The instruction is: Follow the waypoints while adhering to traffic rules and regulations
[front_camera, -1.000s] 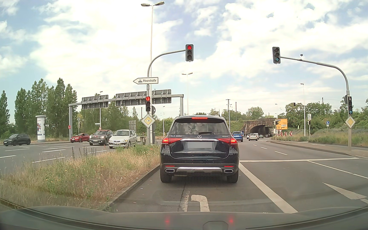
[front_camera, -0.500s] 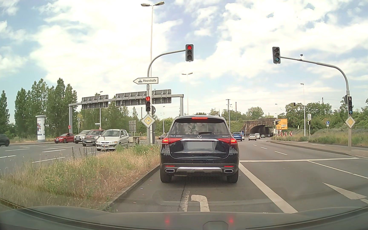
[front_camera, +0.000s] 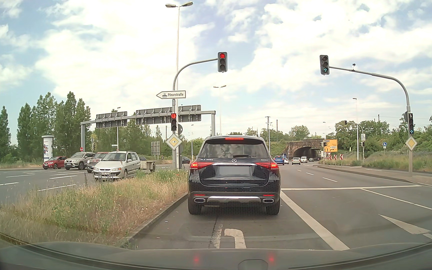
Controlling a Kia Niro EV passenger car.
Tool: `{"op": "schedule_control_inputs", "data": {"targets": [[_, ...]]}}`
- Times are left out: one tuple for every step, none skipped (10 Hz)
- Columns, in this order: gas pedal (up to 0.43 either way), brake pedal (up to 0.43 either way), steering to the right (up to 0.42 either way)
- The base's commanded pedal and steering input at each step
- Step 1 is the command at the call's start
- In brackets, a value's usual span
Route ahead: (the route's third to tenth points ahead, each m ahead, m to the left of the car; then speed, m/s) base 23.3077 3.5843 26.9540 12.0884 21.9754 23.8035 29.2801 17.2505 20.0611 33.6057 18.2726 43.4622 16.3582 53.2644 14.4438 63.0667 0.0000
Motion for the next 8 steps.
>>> {"op": "schedule_control_inputs", "data": {"targets": [[0.0, 0.299, 0.004], [0.0, 0.299, 0.004], [0.0, 0.299, 0.004], [0.0, 0.293, 0.004], [0.0, 0.299, 0.004], [0.0, 0.299, 0.004], [0.0, 0.299, 0.004], [0.0, 0.299, 0.004]]}}
